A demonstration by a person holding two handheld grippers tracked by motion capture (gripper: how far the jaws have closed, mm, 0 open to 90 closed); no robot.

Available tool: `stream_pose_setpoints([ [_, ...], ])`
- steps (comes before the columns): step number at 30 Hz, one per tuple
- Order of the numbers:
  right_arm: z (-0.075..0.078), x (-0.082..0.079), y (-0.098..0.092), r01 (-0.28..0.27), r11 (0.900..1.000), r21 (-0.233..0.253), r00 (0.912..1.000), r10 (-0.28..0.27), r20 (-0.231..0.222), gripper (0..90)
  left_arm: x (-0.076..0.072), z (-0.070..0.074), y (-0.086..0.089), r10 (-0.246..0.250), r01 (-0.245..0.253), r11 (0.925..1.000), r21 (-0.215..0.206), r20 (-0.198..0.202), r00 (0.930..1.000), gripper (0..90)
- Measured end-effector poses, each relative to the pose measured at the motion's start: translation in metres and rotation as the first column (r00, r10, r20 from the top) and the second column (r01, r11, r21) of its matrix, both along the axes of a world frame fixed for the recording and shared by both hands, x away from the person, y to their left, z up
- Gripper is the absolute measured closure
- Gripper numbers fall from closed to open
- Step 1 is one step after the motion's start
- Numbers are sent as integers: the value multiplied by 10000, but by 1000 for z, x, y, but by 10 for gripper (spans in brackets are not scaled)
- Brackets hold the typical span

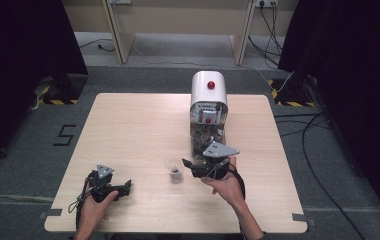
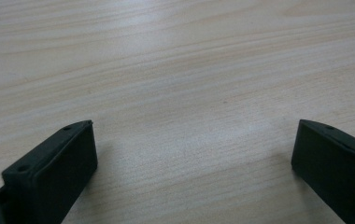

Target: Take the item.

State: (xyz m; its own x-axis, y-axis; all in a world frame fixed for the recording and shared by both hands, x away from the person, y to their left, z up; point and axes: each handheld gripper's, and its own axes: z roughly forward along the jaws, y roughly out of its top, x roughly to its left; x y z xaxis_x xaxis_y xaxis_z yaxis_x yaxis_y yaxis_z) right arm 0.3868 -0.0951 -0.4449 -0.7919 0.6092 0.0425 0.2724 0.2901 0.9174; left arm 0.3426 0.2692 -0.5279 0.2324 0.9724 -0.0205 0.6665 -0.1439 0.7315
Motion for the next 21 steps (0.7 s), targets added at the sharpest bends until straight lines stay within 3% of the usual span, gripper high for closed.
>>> stream_pose_setpoints([
  [21,-3,-9,-27,513,9987,-60,9982,-514,-305,358,0,0,0,-14,14,10000,-9,15,10000,0],
])
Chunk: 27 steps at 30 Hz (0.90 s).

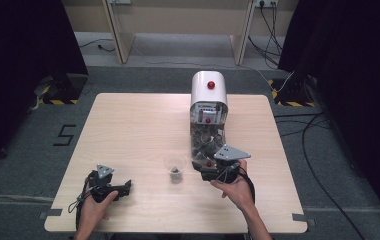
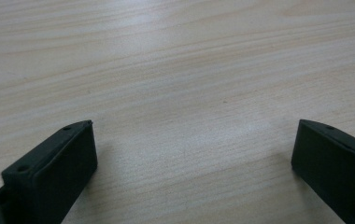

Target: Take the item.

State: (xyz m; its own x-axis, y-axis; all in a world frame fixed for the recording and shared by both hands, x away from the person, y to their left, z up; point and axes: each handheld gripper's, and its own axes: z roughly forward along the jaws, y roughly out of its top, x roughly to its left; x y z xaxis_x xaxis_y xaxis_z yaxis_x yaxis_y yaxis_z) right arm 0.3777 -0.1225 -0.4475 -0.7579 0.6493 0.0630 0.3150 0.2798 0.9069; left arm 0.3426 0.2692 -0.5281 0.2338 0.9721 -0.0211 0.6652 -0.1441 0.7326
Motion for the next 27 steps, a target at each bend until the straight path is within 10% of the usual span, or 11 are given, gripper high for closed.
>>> stream_pose_setpoints([
  [27,-18,-15,-31,846,9963,-179,9949,-855,-540,275,0,0,0,-13,13,10000,-3,9,10000,0],
])
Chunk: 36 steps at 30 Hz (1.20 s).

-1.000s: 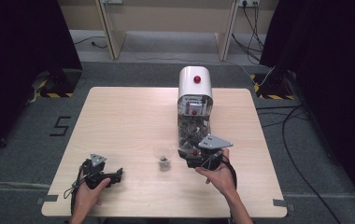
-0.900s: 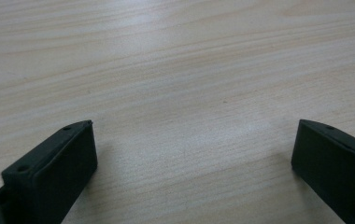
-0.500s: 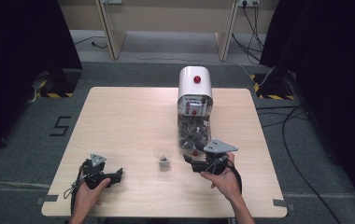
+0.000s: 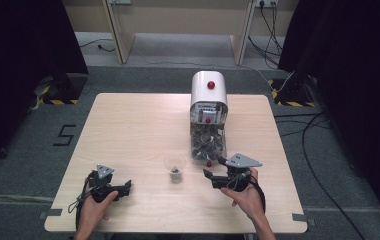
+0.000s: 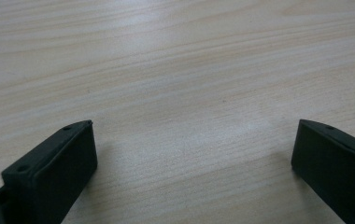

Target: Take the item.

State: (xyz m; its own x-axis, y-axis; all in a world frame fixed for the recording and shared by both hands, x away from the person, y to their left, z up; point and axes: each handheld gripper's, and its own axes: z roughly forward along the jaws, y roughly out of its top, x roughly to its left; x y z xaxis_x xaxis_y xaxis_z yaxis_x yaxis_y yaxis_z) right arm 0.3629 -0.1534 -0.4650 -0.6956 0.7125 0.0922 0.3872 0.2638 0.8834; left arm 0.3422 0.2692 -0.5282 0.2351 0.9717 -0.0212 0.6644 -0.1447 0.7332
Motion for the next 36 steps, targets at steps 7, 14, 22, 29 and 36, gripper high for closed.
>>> stream_pose_setpoints([
  [7,-2,-3,-6,122,9999,-1,9999,-122,-17,271,0,0,0,-3,3,10000,2,0,10000,0],
  [14,-4,-6,-14,275,9996,-28,9996,-275,-23,269,0,0,0,-1,1,10000,0,0,10000,0],
  [22,-7,-9,-20,407,9991,-124,9991,-408,-102,269,0,0,0,0,0,10000,-1,1,10000,0],
  [29,-12,-13,-27,487,9985,-231,9987,-491,-162,269,0,0,0,-2,2,10000,0,-1,10000,0],
  [36,-16,-15,-31,516,9983,-266,9982,-523,-286,264,0,0,0,0,0,10000,-1,0,10000,0],
])
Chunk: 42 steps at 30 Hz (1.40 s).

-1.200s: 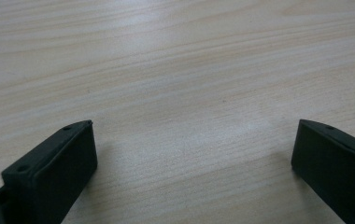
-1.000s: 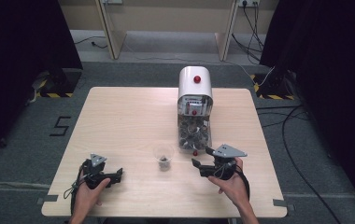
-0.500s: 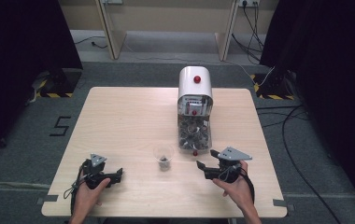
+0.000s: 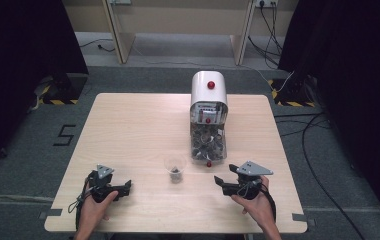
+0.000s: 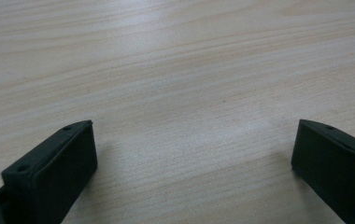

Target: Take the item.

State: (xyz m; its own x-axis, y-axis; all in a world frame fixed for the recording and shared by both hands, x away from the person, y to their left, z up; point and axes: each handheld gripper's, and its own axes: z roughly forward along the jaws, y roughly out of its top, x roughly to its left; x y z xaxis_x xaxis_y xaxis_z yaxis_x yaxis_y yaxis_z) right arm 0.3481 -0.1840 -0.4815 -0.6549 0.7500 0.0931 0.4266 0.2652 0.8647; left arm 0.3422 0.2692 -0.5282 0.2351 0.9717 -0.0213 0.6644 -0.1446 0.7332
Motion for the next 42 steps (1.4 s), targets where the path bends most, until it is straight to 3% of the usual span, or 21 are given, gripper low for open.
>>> stream_pose_setpoints([
  [17,-8,-7,-14,314,9995,-98,9994,-315,-117,199,0,0,0,-3,3,10000,0,-2,10000,0],
  [42,-15,-15,-26,501,9984,-257,9984,-507,-234,198,0,0,0,-1,1,10000,1,1,10000,0],
])
